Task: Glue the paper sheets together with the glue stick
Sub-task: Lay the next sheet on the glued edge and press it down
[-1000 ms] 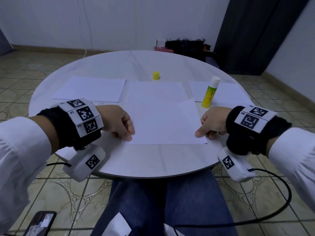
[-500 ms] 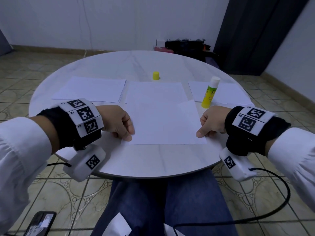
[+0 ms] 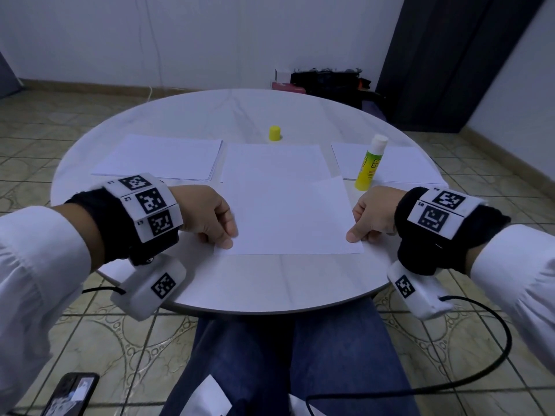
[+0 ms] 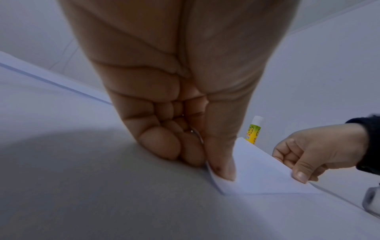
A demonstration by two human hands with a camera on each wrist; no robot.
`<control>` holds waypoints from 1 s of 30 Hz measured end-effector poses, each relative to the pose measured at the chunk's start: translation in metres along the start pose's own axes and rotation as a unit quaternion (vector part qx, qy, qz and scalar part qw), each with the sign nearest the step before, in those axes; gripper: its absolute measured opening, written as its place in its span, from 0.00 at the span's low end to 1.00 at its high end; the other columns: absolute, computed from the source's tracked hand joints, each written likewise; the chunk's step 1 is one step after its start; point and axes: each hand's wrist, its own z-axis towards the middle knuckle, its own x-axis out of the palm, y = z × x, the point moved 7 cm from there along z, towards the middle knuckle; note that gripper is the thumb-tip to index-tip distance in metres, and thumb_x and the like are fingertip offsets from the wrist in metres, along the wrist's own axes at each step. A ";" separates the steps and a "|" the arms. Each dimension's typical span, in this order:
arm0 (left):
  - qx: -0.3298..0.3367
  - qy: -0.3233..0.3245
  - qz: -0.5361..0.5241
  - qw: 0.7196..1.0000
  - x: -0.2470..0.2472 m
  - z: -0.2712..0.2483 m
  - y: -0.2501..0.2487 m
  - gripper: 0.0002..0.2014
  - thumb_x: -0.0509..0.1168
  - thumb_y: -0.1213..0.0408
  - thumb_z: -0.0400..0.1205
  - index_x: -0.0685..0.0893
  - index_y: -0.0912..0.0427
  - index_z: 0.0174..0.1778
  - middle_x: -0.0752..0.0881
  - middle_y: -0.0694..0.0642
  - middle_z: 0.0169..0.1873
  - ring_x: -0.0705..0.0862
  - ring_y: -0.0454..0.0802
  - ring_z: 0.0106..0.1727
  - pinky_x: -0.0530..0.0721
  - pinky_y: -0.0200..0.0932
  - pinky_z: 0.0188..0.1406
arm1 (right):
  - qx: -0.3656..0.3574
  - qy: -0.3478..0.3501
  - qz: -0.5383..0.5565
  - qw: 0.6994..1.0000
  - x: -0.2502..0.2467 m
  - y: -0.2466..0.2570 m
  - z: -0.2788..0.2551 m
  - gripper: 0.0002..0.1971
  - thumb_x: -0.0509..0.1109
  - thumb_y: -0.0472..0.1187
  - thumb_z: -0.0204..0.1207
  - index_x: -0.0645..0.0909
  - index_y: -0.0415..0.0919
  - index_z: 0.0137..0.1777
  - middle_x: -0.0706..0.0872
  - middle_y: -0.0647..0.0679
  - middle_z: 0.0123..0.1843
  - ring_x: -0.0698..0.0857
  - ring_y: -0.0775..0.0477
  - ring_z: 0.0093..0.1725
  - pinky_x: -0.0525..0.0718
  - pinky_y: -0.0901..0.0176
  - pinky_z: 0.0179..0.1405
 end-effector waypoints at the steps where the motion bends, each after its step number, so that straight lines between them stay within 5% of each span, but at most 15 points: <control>1: 0.001 0.001 0.003 1.000 0.000 0.001 0.000 0.09 0.79 0.64 0.71 0.85 0.51 0.40 0.84 0.43 0.22 0.81 0.42 0.26 0.75 0.31 0.31 | 0.003 0.000 0.000 1.000 0.000 0.000 -0.001 0.13 0.78 0.44 0.70 0.76 0.45 0.33 0.81 0.51 0.29 0.78 0.55 0.27 0.76 0.66 0.27; 4: -0.011 -0.002 0.031 0.999 -0.002 0.003 0.002 0.18 0.80 0.59 0.69 0.80 0.48 0.48 0.84 0.48 0.23 0.79 0.46 0.23 0.77 0.36 0.32 | 0.011 -0.005 -0.016 1.000 -0.004 0.003 -0.008 0.15 0.78 0.45 0.70 0.78 0.41 0.49 0.82 0.48 0.39 0.79 0.50 0.35 0.78 0.62 0.35; 8: -0.054 -0.018 0.137 0.989 -0.007 0.000 0.008 0.31 0.78 0.45 0.67 0.71 0.39 0.61 0.86 0.52 0.28 0.81 0.48 0.28 0.74 0.37 0.31 | -0.003 0.018 -0.118 0.993 -0.007 0.021 -0.017 0.35 0.75 0.48 0.73 0.67 0.40 0.78 0.75 0.45 0.71 0.76 0.44 0.68 0.77 0.58 0.61; 11: -0.059 -0.021 0.177 0.982 -0.008 0.001 0.008 0.37 0.77 0.41 0.66 0.68 0.37 0.69 0.90 0.55 0.37 0.82 0.45 0.31 0.72 0.38 0.33 | -0.057 0.019 -0.202 0.977 -0.005 0.055 -0.018 0.32 0.71 0.53 0.75 0.72 0.39 0.76 0.77 0.43 0.72 0.76 0.43 0.71 0.75 0.55 0.68; 17: -0.067 -0.024 0.186 0.980 -0.008 0.003 0.010 0.39 0.77 0.41 0.66 0.68 0.38 0.71 0.90 0.57 0.45 0.82 0.45 0.29 0.76 0.37 0.38 | -0.178 0.030 -0.193 0.964 0.019 0.136 0.005 0.32 0.78 0.62 0.61 0.82 0.38 0.57 0.85 0.46 0.55 0.83 0.42 0.56 0.79 0.57 0.52; 22: -0.071 -0.024 0.191 0.979 -0.006 0.004 0.013 0.40 0.77 0.40 0.65 0.67 0.37 0.72 0.90 0.55 0.47 0.82 0.45 0.26 0.78 0.38 0.40 | -0.218 0.043 -0.235 0.946 0.032 0.141 0.015 0.38 0.77 0.66 0.60 0.78 0.38 0.62 0.84 0.44 0.58 0.83 0.41 0.60 0.79 0.53 0.55; 27: -0.058 -0.022 0.178 0.982 -0.009 0.003 0.009 0.39 0.78 0.42 0.65 0.69 0.39 0.70 0.85 0.52 0.40 0.79 0.48 0.26 0.77 0.39 0.36 | -0.159 0.078 -0.231 0.957 0.013 0.069 0.011 0.53 0.79 0.56 0.65 0.52 0.39 0.83 0.56 0.45 0.84 0.60 0.43 0.81 0.60 0.54 0.78; 30: -0.055 -0.017 0.215 0.975 -0.011 0.002 0.000 0.40 0.78 0.41 0.66 0.69 0.42 0.73 0.75 0.45 0.37 0.77 0.47 0.36 0.75 0.42 0.45 | -0.115 0.103 -0.212 0.965 0.007 0.026 0.014 0.59 0.80 0.56 0.63 0.43 0.48 0.85 0.43 0.56 0.85 0.50 0.50 0.84 0.50 0.53 0.82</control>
